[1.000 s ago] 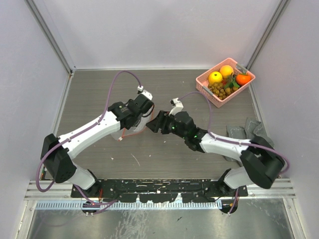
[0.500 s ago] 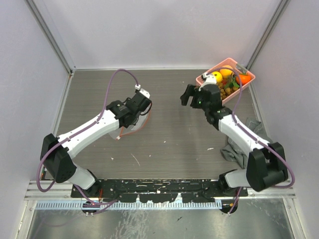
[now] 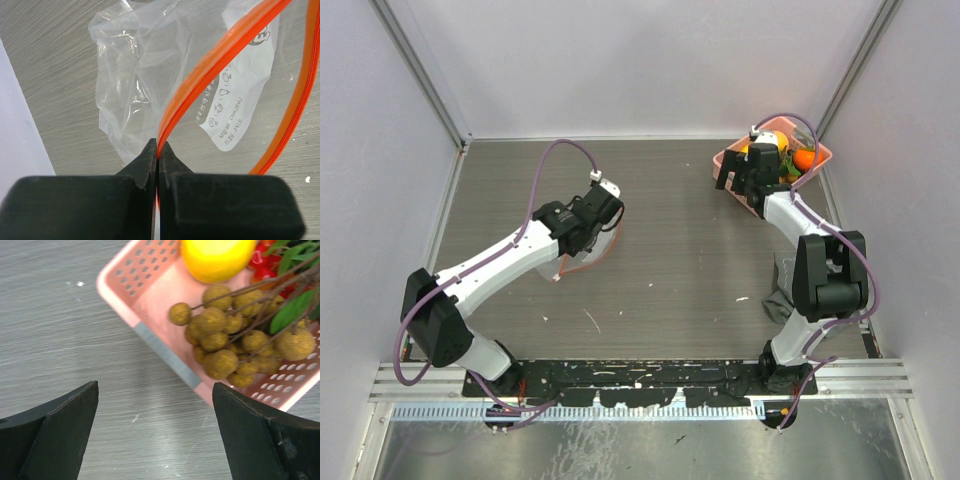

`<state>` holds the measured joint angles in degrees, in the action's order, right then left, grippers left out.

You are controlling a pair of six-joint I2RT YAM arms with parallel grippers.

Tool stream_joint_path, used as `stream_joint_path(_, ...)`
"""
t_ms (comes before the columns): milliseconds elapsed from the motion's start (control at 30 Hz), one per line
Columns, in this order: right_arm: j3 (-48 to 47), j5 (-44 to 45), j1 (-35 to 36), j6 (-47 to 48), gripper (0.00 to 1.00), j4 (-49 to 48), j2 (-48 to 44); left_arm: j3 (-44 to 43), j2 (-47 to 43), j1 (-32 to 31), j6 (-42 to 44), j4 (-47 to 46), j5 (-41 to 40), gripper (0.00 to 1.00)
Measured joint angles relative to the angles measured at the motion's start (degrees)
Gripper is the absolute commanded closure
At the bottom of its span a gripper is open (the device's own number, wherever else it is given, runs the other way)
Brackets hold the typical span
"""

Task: Place the food in the zip-top bag and seal the zipper
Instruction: Move the bin to the center of the board.

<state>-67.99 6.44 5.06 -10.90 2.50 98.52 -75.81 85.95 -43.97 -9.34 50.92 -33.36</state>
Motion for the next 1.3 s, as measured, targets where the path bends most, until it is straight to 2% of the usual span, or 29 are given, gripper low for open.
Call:
stream_joint_path(300, -0.3, 1.2, -1.2, 1.6, 0.00, 2.1, 3.9, 0.0, 0.0, 0.2, 0.0, 0.2, 1.6, 1.00)
stream_joint_path(633, -0.3, -2.5, -0.3, -1.0, 0.00, 2.8, 3.7, 0.0, -0.8, 0.2, 0.0, 0.2, 2.0, 1.00)
stream_joint_path(1067, 1.1, -3.4, 13.5, -8.3, 0.00, 5.4, 2.2, 0.0, -1.8, 0.3, 0.0, 0.2, 2.6, 1.00)
stream_joint_path(1300, 1.1, -5.1, 17.0, -9.2, 0.00, 6.8, 1.9, 0.0, -1.8, 0.5, 0.0, 0.2, 3.2, 1.00)
